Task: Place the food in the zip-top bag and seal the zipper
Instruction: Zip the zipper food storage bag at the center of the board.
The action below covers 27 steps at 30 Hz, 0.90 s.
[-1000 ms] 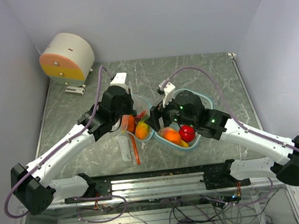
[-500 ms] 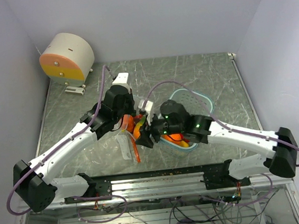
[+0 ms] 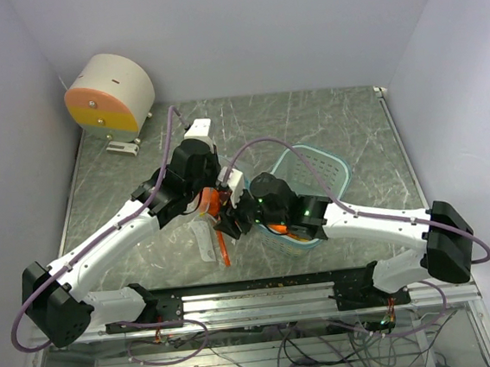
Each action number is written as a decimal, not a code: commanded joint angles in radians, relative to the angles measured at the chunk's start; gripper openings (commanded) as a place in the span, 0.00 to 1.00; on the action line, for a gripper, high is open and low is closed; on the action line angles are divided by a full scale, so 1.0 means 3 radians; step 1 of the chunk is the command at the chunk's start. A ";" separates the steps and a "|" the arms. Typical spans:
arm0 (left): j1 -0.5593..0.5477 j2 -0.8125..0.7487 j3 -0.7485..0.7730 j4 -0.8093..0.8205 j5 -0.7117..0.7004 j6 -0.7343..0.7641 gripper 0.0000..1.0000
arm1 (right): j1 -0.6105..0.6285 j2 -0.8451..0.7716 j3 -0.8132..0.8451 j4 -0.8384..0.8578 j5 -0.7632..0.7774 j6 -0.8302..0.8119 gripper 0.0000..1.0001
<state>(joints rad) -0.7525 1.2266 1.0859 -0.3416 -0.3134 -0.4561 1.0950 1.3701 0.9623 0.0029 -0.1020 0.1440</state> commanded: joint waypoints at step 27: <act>-0.0007 0.0007 0.0176 0.0050 -0.0034 0.0020 0.07 | -0.0004 0.0072 -0.0281 0.0575 0.0237 0.0210 0.00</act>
<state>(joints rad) -0.7525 1.2282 1.0924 -0.3466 -0.3141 -0.4522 1.0943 1.4147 0.9001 0.1329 -0.0566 0.1974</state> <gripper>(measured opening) 0.075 0.009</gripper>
